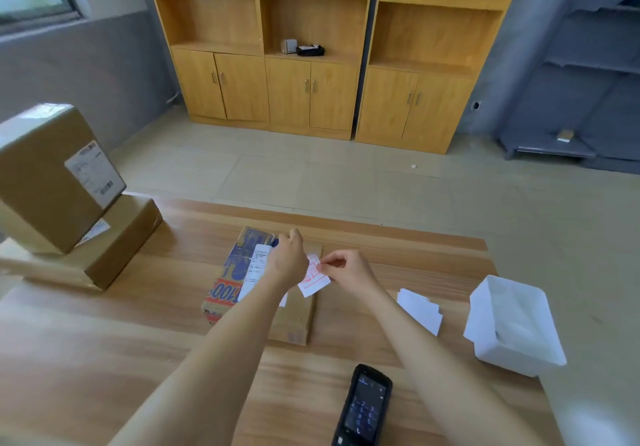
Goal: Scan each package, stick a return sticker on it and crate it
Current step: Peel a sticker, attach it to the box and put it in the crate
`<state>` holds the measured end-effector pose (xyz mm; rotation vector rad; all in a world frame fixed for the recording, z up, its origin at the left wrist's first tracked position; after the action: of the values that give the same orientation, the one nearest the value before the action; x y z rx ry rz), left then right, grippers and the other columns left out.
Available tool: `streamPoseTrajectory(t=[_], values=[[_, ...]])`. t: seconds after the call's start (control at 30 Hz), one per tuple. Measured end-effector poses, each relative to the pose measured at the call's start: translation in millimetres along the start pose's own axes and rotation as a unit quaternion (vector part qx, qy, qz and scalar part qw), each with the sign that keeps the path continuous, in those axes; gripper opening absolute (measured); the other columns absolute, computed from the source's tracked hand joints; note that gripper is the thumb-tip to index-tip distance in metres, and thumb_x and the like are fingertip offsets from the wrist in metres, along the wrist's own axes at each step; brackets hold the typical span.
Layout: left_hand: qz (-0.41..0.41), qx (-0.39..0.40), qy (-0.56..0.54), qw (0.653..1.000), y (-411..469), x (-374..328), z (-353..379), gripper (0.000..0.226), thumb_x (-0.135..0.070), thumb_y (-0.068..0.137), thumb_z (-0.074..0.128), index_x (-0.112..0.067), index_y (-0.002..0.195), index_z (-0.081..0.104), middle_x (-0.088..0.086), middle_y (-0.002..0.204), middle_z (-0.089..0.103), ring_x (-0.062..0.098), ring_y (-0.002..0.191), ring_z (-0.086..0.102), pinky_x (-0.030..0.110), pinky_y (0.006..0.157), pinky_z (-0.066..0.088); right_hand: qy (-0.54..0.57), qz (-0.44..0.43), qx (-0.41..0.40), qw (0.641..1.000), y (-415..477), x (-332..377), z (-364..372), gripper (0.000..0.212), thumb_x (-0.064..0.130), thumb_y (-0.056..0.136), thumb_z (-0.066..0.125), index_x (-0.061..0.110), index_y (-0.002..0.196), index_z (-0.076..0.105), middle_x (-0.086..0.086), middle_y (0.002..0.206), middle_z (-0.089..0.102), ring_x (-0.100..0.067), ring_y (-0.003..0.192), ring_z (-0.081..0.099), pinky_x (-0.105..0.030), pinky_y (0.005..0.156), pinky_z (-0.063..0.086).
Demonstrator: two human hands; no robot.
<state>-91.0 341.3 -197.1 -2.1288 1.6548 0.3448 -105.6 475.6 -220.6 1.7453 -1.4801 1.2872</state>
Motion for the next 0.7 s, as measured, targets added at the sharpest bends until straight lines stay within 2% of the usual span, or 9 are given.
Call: streamPoseTrajectory(t=[0.1,0.17,0.23,0.3,0.37,0.5,0.57,0.63,0.7], values=[[-0.026,0.026,-0.039,0.999,1,33,-9,0.022,0.005,0.091,0.035,-0.001,0.112,0.037,0.024,0.13,0.035,0.041,0.109,0.049,0.043,0.09,0.042,0.022,0.005,-0.007,1.0,2,7,18,0.003,0.012,0.081,0.072,0.014,0.081,0.069,0.007,0.073,0.065,-0.008,0.07,0.059,-0.029,0.075,0.05],[-0.05,0.05,-0.043,0.997,3,58,-12,0.036,0.001,0.093,0.035,0.0,0.128,0.037,0.024,0.134,0.034,0.04,0.114,0.046,0.045,0.095,0.041,0.063,0.018,-0.016,0.998,4,9,28,0.004,0.01,0.082,0.072,0.012,0.082,0.068,0.0,0.079,0.067,-0.014,0.076,0.062,-0.032,0.08,0.053],[-0.072,0.073,-0.111,0.989,4,76,-13,0.039,-0.004,0.095,0.037,-0.001,0.134,0.037,0.021,0.129,0.045,0.033,0.105,0.052,0.035,0.079,0.046,0.098,0.037,-0.022,0.994,5,8,38,0.005,0.006,0.083,0.07,0.009,0.085,0.066,-0.005,0.082,0.067,-0.015,0.074,0.062,-0.026,0.075,0.053],[-0.098,0.109,-0.212,0.966,3,85,-8,0.035,-0.008,0.097,0.041,0.001,0.131,0.042,0.016,0.113,0.055,0.024,0.087,0.054,0.026,0.062,0.043,0.13,0.062,-0.033,0.989,4,6,46,0.008,0.004,0.084,0.069,0.002,0.092,0.066,-0.006,0.082,0.066,-0.011,0.067,0.061,-0.014,0.063,0.051],[-0.119,0.128,-0.271,0.947,3,91,-4,0.032,-0.007,0.097,0.046,0.002,0.127,0.044,0.012,0.103,0.057,0.017,0.075,0.057,0.023,0.059,0.044,0.153,0.085,-0.051,0.983,3,4,53,0.014,0.003,0.085,0.068,-0.003,0.097,0.065,-0.006,0.08,0.065,-0.01,0.064,0.059,-0.01,0.056,0.048],[-0.137,0.124,-0.297,0.937,5,104,5,0.035,0.003,0.09,0.052,-0.001,0.124,0.046,0.015,0.096,0.059,0.013,0.064,0.056,0.022,0.054,0.047,0.156,0.123,-0.082,0.977,-1,-8,65,0.007,0.003,0.085,0.067,0.001,0.092,0.065,-0.002,0.075,0.063,-0.009,0.062,0.055,-0.007,0.049,0.042],[-0.143,0.138,-0.294,0.935,4,111,12,0.038,0.004,0.088,0.054,0.0,0.125,0.044,0.016,0.098,0.058,0.014,0.063,0.054,0.022,0.052,0.045,0.146,0.142,-0.096,0.974,-3,-17,70,0.006,0.004,0.084,0.067,0.002,0.09,0.067,-0.001,0.074,0.063,-0.011,0.064,0.056,-0.01,0.056,0.046],[-0.153,0.144,-0.292,0.933,4,116,20,0.044,0.002,0.086,0.058,-0.002,0.126,0.041,0.016,0.097,0.056,0.014,0.06,0.052,0.023,0.05,0.043,0.13,0.163,-0.114,0.971,-6,-27,76,0.003,0.004,0.082,0.069,0.007,0.083,0.067,-0.002,0.075,0.065,-0.016,0.069,0.059,-0.023,0.072,0.051],[-0.158,0.143,-0.292,0.932,5,121,29,0.048,0.002,0.084,0.06,-0.002,0.128,0.039,0.015,0.093,0.056,0.015,0.058,0.05,0.025,0.051,0.042,0.104,0.185,-0.13,0.969,-11,-34,83,0.01,0.006,0.081,0.07,0.012,0.075,0.066,-0.002,0.074,0.066,-0.019,0.074,0.061,-0.033,0.083,0.052]])
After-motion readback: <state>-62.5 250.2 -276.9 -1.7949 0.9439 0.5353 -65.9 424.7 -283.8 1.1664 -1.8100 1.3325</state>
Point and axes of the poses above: each hand's wrist, its own y-axis towards the middle knuckle, its own z-axis out of the palm, x = y × z, the point moved 4 cm from there along y, towards the middle knuckle
